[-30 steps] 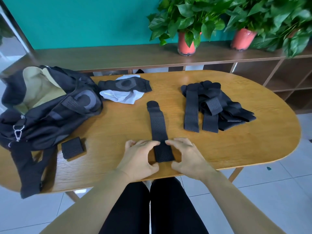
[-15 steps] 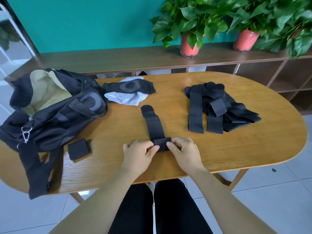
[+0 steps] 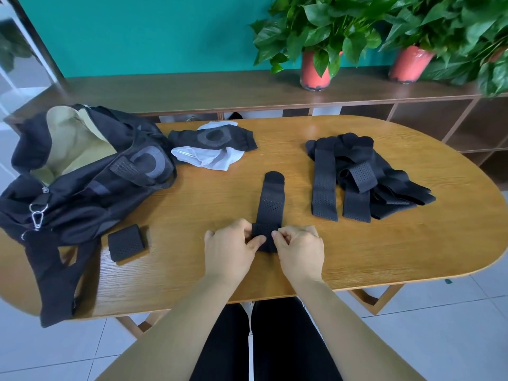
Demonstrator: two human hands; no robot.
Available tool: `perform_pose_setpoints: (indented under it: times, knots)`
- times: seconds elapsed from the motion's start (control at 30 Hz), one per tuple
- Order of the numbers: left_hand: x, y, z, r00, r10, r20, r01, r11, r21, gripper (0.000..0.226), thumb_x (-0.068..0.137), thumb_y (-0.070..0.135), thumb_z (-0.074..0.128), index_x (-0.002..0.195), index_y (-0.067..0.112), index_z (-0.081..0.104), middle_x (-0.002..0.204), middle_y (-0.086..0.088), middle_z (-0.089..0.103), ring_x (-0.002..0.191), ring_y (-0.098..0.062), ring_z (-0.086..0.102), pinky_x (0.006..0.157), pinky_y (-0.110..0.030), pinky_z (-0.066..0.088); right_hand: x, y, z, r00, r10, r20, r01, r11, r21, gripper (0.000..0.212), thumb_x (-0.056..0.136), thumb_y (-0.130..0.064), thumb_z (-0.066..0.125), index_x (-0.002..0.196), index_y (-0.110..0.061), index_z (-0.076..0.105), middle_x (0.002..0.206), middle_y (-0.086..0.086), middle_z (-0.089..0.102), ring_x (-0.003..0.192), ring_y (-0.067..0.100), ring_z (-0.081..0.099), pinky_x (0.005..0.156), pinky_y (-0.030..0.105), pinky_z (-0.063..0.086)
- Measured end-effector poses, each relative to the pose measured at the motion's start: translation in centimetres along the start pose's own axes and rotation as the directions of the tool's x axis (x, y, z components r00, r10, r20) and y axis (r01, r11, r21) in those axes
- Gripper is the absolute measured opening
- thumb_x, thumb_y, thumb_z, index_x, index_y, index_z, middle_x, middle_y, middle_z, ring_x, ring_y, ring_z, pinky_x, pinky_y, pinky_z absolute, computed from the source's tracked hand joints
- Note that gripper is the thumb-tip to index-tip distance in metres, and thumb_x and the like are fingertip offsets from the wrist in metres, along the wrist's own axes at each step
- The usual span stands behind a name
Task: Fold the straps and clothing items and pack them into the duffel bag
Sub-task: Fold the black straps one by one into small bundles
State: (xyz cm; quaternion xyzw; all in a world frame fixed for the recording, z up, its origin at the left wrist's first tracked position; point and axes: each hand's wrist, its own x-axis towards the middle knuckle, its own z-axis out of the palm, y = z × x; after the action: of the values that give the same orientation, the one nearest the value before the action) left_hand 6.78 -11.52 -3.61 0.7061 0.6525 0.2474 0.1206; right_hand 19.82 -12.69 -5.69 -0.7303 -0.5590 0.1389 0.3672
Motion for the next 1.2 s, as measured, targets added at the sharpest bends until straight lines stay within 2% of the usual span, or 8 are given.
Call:
perform_pose_setpoints:
  times: [0.07,0.17,0.37,0.53,0.7,0.87,1.03,1.2]
  knots:
    - [0.2,-0.1,-0.1,1.0,0.001,-0.028,-0.003,0.999,-0.038,0.032,0.085,0.049,0.065,0.106,0.024,0.065,0.093,0.01,0.071,0.087,-0.01,0.066,0.087,-0.03,0.038,-0.3,0.0,0.1,0.999,0.018,-0.032,-0.017,1.0,0.021,0.017,0.085,-0.027,0.067,0.072,-0.017,0.071,0.059,-0.006,0.054,0.09,0.016,0.051,0.076,0.038,0.046]
    - [0.4,-0.5,0.2,0.998,0.055,-0.014,-0.055,0.999,0.001,0.026,0.09,0.039,0.062,0.109,0.023,0.068,0.087,0.007,0.072,0.08,-0.013,0.066,0.088,-0.036,0.046,-0.6,-0.1,0.2,0.998,0.041,-0.049,-0.039,0.999,0.037,0.016,0.084,-0.026,0.067,0.072,-0.017,0.071,0.057,-0.011,0.047,0.089,0.015,0.05,0.075,0.04,0.048]
    - [0.5,-0.3,0.2,0.99,0.14,0.024,-0.142,0.982,0.126,0.022,0.094,0.035,0.057,0.075,0.025,0.062,0.051,0.009,0.047,0.054,-0.017,0.045,0.07,-0.03,0.038,-0.7,-0.3,0.2,0.995,0.076,-0.067,-0.075,0.997,0.014,0.017,0.084,-0.02,0.066,0.07,-0.012,0.071,0.063,-0.002,0.057,0.09,0.017,0.053,0.076,0.039,0.048]
    - [0.7,-0.2,0.1,0.987,0.14,0.075,-0.147,0.983,0.108,0.029,0.098,0.036,0.049,0.121,0.03,0.065,0.088,0.003,0.073,0.085,-0.018,0.064,0.088,-0.03,0.038,-0.4,-0.6,0.2,0.995,0.075,-0.072,-0.077,0.997,-0.031,0.019,0.083,-0.018,0.064,0.069,-0.009,0.07,0.065,0.003,0.06,0.087,0.021,0.055,0.074,0.037,0.048]
    - [0.9,-0.7,0.6,0.981,0.149,0.121,-0.159,0.985,0.074,0.032,0.097,0.037,0.051,0.126,0.03,0.062,0.085,0.002,0.072,0.079,-0.018,0.063,0.094,-0.034,0.043,-0.4,-0.5,0.4,0.994,0.066,-0.091,-0.077,0.989,-0.124,0.019,0.083,-0.019,0.062,0.068,-0.011,0.069,0.065,0.002,0.062,0.088,0.02,0.053,0.071,0.032,0.038]
    - [0.5,-0.8,0.4,0.954,0.244,0.174,-0.283,0.926,0.252,0.036,0.099,0.038,0.045,0.132,0.03,0.055,0.105,0.005,0.058,0.093,-0.017,0.058,0.088,-0.033,0.03,-0.1,-0.4,0.3,0.994,0.052,-0.092,-0.067,0.983,-0.172,0.016,0.082,-0.024,0.065,0.072,-0.012,0.068,0.064,0.002,0.06,0.087,0.021,0.052,0.069,0.033,0.039]
    - [0.3,-1.1,1.0,0.881,0.466,0.082,-0.467,0.827,0.312,0.03,0.069,0.016,0.081,0.099,0.021,0.076,0.102,0.003,0.067,0.091,-0.019,0.062,0.071,-0.034,0.043,0.3,-0.2,-0.4,0.997,0.069,-0.037,-0.076,0.969,-0.237,0.019,0.086,-0.035,0.061,0.081,-0.018,0.068,0.073,-0.002,0.063,0.092,0.017,0.049,0.071,0.032,0.037]
    - [-0.3,-1.2,0.6,0.866,0.468,0.174,-0.499,0.823,0.27,0.033,0.082,0.025,0.065,0.114,0.019,0.07,0.121,0.005,0.066,0.109,-0.015,0.059,0.086,-0.033,0.043,0.0,0.3,-0.4,0.999,0.039,-0.03,-0.044,0.981,-0.189,0.012,0.086,-0.034,0.062,0.083,-0.023,0.067,0.076,-0.008,0.063,0.094,0.015,0.047,0.072,0.03,0.035]
